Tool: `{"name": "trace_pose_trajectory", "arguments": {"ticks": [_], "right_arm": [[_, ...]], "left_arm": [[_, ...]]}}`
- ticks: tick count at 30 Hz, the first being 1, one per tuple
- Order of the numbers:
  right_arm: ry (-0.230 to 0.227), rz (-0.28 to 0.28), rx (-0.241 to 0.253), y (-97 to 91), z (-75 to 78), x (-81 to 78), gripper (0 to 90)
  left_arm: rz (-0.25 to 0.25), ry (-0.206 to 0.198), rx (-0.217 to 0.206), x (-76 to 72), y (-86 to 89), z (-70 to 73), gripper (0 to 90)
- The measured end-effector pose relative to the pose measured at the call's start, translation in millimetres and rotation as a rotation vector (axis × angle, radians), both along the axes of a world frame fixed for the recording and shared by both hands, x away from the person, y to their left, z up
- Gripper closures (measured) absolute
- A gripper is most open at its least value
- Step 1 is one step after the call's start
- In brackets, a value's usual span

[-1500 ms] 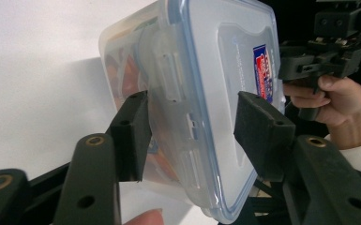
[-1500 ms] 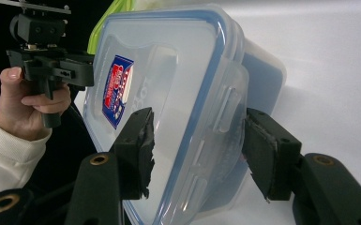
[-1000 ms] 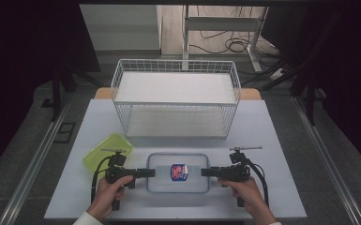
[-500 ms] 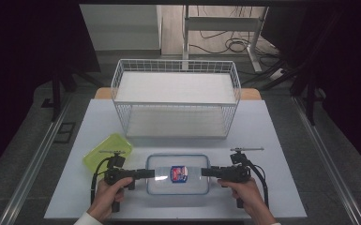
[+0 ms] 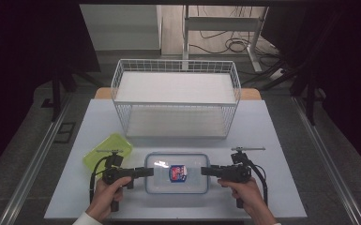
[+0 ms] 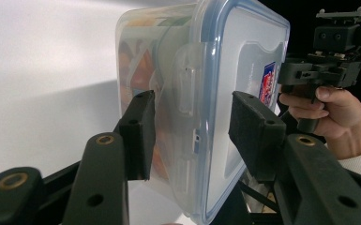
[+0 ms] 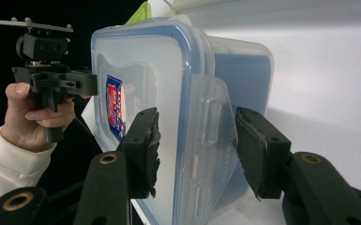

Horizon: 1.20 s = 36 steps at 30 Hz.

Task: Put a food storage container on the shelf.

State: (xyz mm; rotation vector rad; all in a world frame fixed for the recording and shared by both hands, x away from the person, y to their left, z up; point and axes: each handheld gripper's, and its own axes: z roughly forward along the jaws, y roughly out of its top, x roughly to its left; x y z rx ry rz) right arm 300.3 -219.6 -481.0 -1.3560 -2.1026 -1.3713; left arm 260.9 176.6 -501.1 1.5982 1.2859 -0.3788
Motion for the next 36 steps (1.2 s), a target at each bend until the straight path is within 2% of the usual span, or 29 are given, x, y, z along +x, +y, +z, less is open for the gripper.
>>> {"name": "trace_pose_trajectory", "arguments": {"ticks": [14,22,27,36], "right_arm": [[-0.072,0.009,0.002,0.8,22.8,-2.3,51.6],[-0.095,0.013,0.007,1.8,34.1,-2.9,51.6],[-0.114,0.018,0.009,3.0,46.4,-1.6,51.7],[-0.167,0.026,0.015,8.1,81.7,4.6,51.7]], "left_arm": [[-0.005,-0.055,0.001,-2.3,1.4,20.9,52.2],[-0.005,-0.084,0.008,-3.6,2.6,33.8,52.2],[-0.004,-0.107,0.009,-2.6,4.2,48.2,52.2],[0.002,-0.160,0.013,2.0,9.2,83.3,52.3]]}}
